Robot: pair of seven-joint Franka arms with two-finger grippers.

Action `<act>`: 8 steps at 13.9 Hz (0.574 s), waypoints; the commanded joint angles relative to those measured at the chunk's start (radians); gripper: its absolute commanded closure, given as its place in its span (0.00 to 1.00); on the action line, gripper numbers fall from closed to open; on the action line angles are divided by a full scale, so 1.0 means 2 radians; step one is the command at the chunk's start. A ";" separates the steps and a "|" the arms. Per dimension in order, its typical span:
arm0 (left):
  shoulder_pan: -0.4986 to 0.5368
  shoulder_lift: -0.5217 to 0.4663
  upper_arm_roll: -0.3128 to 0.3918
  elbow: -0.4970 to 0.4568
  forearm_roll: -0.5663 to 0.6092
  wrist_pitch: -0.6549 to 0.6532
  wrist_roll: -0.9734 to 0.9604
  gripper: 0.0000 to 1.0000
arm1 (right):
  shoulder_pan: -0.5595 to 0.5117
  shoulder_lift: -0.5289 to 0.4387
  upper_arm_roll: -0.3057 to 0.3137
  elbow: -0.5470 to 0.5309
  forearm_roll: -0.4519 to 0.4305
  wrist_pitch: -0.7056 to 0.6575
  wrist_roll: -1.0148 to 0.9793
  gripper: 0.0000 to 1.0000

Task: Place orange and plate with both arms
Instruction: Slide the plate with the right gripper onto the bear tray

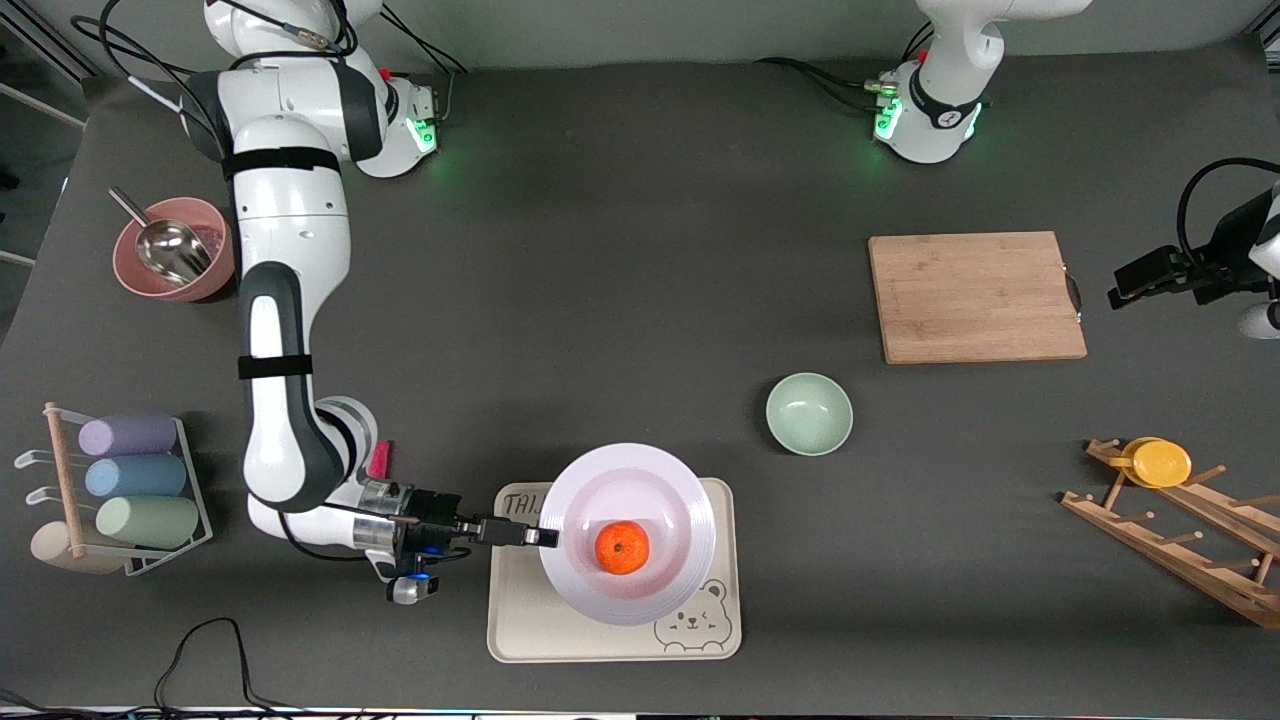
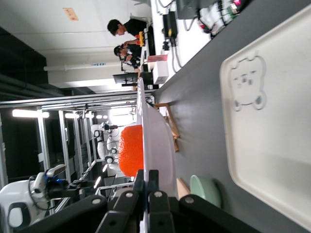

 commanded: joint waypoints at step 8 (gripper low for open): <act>0.003 -0.007 -0.002 -0.003 -0.008 -0.011 0.002 0.00 | -0.013 0.077 0.034 0.026 0.012 0.037 -0.104 1.00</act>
